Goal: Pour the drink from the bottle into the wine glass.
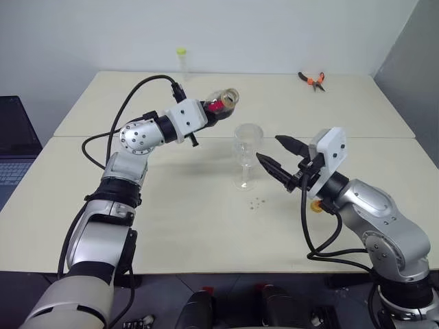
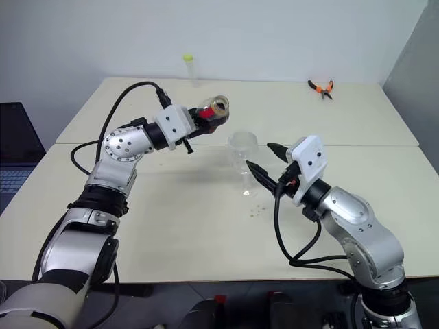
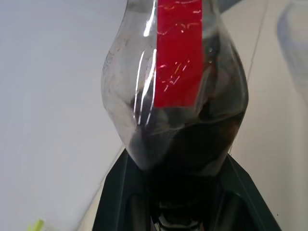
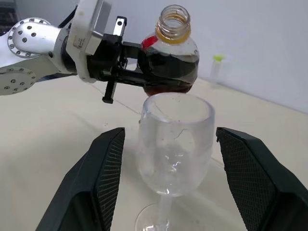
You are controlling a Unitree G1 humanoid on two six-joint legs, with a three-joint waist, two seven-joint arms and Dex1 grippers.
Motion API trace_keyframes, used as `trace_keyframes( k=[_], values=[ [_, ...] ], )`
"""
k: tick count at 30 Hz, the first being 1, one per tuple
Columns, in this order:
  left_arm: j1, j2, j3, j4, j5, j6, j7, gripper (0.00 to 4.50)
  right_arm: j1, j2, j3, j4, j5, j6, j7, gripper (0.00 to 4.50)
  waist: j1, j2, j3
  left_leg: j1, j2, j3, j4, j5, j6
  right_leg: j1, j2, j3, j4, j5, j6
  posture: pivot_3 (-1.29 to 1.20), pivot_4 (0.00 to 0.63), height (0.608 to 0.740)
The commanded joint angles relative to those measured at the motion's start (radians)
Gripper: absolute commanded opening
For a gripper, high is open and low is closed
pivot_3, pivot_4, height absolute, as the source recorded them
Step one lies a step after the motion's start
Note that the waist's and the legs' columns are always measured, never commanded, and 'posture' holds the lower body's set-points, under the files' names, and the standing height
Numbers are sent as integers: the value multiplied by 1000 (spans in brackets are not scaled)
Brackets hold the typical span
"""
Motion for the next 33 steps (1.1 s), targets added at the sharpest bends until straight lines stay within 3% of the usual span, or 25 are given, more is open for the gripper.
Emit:
trace_keyframes(
  k=[1,14,33],
  values=[
    [-67,21,2,23,39,-97,46,802,-21,0,0,-31,0,-2,10,3262,0,0,0,0,0,0,0,0,0,0,0,0,0,0,0,0,150,740],
    [-154,76,-93,139,306,-314,280,792,-24,17,36,-43,-15,27,8,3262,-1,0,0,-1,-1,0,1,0,0,-1,0,0,1,0,0,0,150,740],
    [-261,127,-180,188,524,-376,553,762,-30,54,40,-39,-28,48,-26,3262,-1,0,0,-3,-3,1,1,0,0,-4,0,0,2,0,0,0,150,740]
  ],
)
